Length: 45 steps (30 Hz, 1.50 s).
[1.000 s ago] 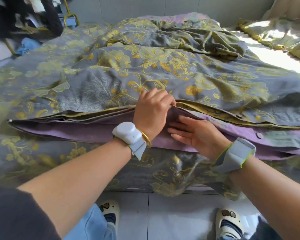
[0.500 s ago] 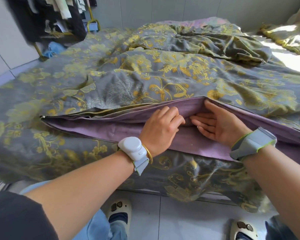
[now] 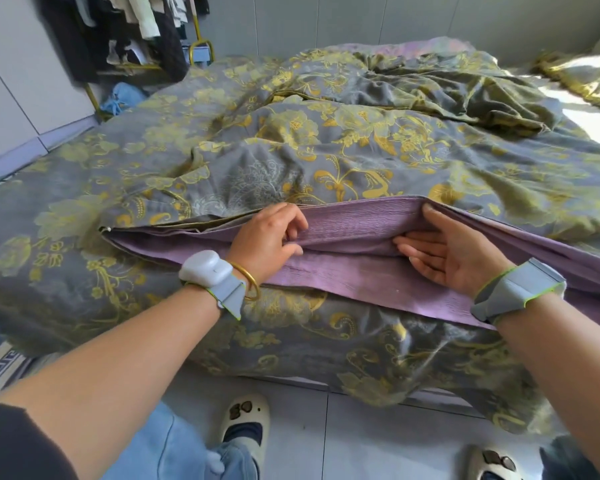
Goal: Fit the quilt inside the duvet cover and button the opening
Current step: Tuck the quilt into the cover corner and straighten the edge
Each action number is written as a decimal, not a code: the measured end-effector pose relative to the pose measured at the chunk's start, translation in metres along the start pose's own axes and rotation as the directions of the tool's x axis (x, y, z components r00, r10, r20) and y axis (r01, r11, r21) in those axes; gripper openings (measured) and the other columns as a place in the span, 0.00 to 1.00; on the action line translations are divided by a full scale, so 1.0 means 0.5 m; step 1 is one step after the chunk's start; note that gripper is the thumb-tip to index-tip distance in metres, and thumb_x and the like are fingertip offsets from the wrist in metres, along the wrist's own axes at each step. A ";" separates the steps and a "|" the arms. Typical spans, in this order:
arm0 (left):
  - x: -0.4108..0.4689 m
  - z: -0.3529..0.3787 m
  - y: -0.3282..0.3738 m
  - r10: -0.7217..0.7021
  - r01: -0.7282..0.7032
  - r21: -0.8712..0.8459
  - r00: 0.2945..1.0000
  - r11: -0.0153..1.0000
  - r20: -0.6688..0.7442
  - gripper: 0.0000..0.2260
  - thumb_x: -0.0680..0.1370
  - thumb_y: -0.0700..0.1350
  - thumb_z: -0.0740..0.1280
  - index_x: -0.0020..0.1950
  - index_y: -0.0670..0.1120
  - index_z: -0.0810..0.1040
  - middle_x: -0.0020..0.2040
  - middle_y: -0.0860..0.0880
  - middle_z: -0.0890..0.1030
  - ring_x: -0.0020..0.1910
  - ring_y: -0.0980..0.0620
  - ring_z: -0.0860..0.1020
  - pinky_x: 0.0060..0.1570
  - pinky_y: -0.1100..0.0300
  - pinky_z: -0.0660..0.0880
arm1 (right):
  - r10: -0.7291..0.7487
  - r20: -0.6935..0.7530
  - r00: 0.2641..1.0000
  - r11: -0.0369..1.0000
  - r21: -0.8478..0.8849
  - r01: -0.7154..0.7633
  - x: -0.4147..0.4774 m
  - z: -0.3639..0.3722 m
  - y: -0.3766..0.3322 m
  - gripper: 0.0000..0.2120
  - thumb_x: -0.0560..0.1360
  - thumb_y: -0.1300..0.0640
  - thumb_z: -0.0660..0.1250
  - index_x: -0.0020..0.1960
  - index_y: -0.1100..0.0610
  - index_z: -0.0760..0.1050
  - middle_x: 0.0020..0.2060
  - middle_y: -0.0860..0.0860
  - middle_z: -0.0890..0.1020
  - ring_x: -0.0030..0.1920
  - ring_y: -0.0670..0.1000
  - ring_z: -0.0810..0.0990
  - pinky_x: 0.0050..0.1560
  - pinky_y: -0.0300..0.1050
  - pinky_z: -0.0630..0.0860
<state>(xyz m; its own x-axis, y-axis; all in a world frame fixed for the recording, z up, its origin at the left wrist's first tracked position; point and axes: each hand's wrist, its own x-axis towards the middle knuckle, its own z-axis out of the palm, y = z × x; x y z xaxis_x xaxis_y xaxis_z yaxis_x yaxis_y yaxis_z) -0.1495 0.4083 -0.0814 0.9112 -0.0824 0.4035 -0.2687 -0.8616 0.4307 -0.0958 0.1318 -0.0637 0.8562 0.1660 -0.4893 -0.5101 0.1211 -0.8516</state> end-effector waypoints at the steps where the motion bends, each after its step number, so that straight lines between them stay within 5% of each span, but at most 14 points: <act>1: -0.001 -0.012 -0.010 0.042 -0.040 -0.025 0.995 0.999 0.090 0.14 0.66 0.45 0.77 0.47 0.49 0.77 0.43 0.54 0.76 0.42 0.54 0.73 0.48 0.51 0.74 | 0.003 0.004 1.000 1.000 -0.001 -0.003 -0.001 -0.001 0.001 0.25 0.73 0.38 0.67 0.56 0.59 0.80 0.46 0.53 0.87 0.38 0.45 0.86 0.36 0.38 0.82; 6: -0.029 -0.021 -0.051 0.250 -0.393 0.330 0.882 0.858 0.401 0.23 0.61 0.67 0.70 0.51 0.59 0.74 0.52 0.59 0.69 0.54 0.56 0.64 0.58 0.56 0.59 | 0.009 0.015 1.000 1.000 -0.015 -0.009 -0.005 -0.001 0.004 0.25 0.74 0.38 0.66 0.56 0.59 0.79 0.47 0.54 0.87 0.38 0.46 0.86 0.34 0.38 0.81; 10: -0.031 -0.003 -0.053 0.279 -0.344 0.291 0.930 0.893 0.240 0.03 0.72 0.52 0.70 0.42 0.55 0.80 0.46 0.58 0.76 0.51 0.52 0.70 0.58 0.50 0.64 | -0.011 0.054 0.998 0.994 -0.110 0.017 -0.010 0.010 0.011 0.23 0.76 0.40 0.65 0.54 0.60 0.79 0.47 0.55 0.87 0.42 0.49 0.86 0.40 0.41 0.83; 13: -0.010 -0.016 -0.050 0.158 -0.190 0.140 0.965 0.972 0.210 0.03 0.74 0.48 0.69 0.42 0.52 0.82 0.41 0.57 0.80 0.46 0.54 0.72 0.55 0.56 0.65 | -0.138 0.139 0.981 0.927 -0.330 0.177 -0.019 0.041 0.039 0.19 0.74 0.48 0.70 0.54 0.63 0.81 0.49 0.58 0.86 0.46 0.51 0.84 0.51 0.43 0.80; 15: 0.005 -0.028 -0.042 0.067 -0.082 0.067 0.977 0.994 0.202 0.04 0.75 0.47 0.69 0.44 0.51 0.83 0.39 0.55 0.81 0.42 0.55 0.74 0.49 0.59 0.69 | -0.310 0.224 0.924 0.745 -0.547 0.383 -0.025 0.067 0.059 0.13 0.70 0.48 0.74 0.49 0.57 0.84 0.44 0.55 0.87 0.41 0.46 0.82 0.48 0.39 0.78; 17: 0.017 -0.035 -0.038 0.010 -0.014 0.022 0.985 1.000 0.174 0.04 0.75 0.47 0.68 0.44 0.50 0.83 0.39 0.54 0.82 0.39 0.55 0.78 0.44 0.62 0.70 | -0.444 0.315 0.839 0.407 -0.763 0.502 -0.023 0.085 0.073 0.11 0.68 0.44 0.76 0.45 0.49 0.84 0.38 0.45 0.86 0.38 0.41 0.81 0.41 0.34 0.76; 19: 0.024 -0.035 -0.037 -0.020 0.021 -0.003 0.990 1.000 0.140 0.04 0.75 0.48 0.68 0.43 0.51 0.82 0.37 0.53 0.83 0.38 0.54 0.79 0.43 0.62 0.72 | -0.548 0.345 0.762 0.130 -0.865 0.485 -0.014 0.093 0.079 0.09 0.69 0.43 0.74 0.47 0.46 0.83 0.38 0.43 0.84 0.40 0.44 0.81 0.41 0.40 0.77; 20: 0.027 -0.033 -0.039 -0.031 0.032 -0.007 0.992 0.999 0.122 0.04 0.75 0.48 0.68 0.42 0.52 0.82 0.37 0.53 0.83 0.37 0.54 0.79 0.42 0.62 0.72 | -0.602 0.325 0.729 0.071 -0.888 0.454 -0.008 0.094 0.078 0.08 0.71 0.46 0.72 0.47 0.46 0.83 0.39 0.44 0.84 0.41 0.48 0.81 0.42 0.44 0.78; 23: 0.033 -0.044 -0.042 -0.027 0.029 -0.018 0.989 0.999 0.146 0.02 0.73 0.47 0.71 0.43 0.52 0.82 0.38 0.55 0.83 0.39 0.58 0.80 0.43 0.63 0.74 | -0.694 0.219 0.686 0.160 -0.882 0.444 0.011 0.091 0.061 0.05 0.72 0.53 0.71 0.46 0.50 0.84 0.39 0.49 0.85 0.42 0.53 0.83 0.44 0.48 0.80; 27: 0.033 -0.083 -0.063 -0.038 0.057 -0.054 0.955 0.997 0.294 0.10 0.68 0.38 0.74 0.46 0.50 0.81 0.39 0.55 0.83 0.38 0.61 0.80 0.44 0.69 0.75 | -0.667 0.154 0.729 0.301 -0.839 0.453 0.017 0.087 0.035 0.05 0.73 0.56 0.72 0.47 0.54 0.85 0.37 0.51 0.84 0.42 0.50 0.82 0.44 0.41 0.74; 38: 0.034 -0.131 -0.106 -0.092 0.150 -0.156 0.939 0.976 0.331 0.07 0.68 0.33 0.74 0.42 0.43 0.81 0.41 0.49 0.85 0.39 0.58 0.83 0.47 0.64 0.77 | -0.621 0.190 0.761 0.365 -0.789 0.495 0.022 0.083 0.019 0.07 0.71 0.54 0.75 0.45 0.57 0.86 0.37 0.55 0.85 0.38 0.50 0.80 0.44 0.43 0.75; 42: 0.026 -0.096 -0.055 -0.007 0.094 -0.234 0.938 0.968 0.348 0.11 0.69 0.40 0.75 0.50 0.47 0.80 0.45 0.53 0.84 0.44 0.61 0.82 0.48 0.69 0.77 | -0.596 0.190 0.780 0.404 -0.769 0.496 0.015 0.077 0.011 0.06 0.70 0.54 0.76 0.44 0.56 0.86 0.35 0.53 0.85 0.38 0.47 0.80 0.45 0.41 0.75; 45: 0.019 -0.027 0.004 0.192 -0.150 -0.151 0.927 0.977 0.322 0.13 0.70 0.42 0.74 0.53 0.50 0.77 0.48 0.57 0.81 0.49 0.60 0.79 0.54 0.62 0.76 | -0.545 0.231 0.806 0.379 -0.789 0.483 0.007 0.072 0.005 0.04 0.68 0.57 0.77 0.42 0.53 0.85 0.34 0.52 0.86 0.37 0.45 0.81 0.46 0.39 0.76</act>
<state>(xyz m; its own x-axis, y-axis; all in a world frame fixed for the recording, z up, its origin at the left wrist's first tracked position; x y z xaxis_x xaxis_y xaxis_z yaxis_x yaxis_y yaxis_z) -0.1458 0.4125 -0.0656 0.8937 -0.4029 0.1973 -0.4463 -0.7539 0.4821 -0.0968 0.1678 -0.0609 0.9490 0.2943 0.1134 0.2850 -0.6462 -0.7080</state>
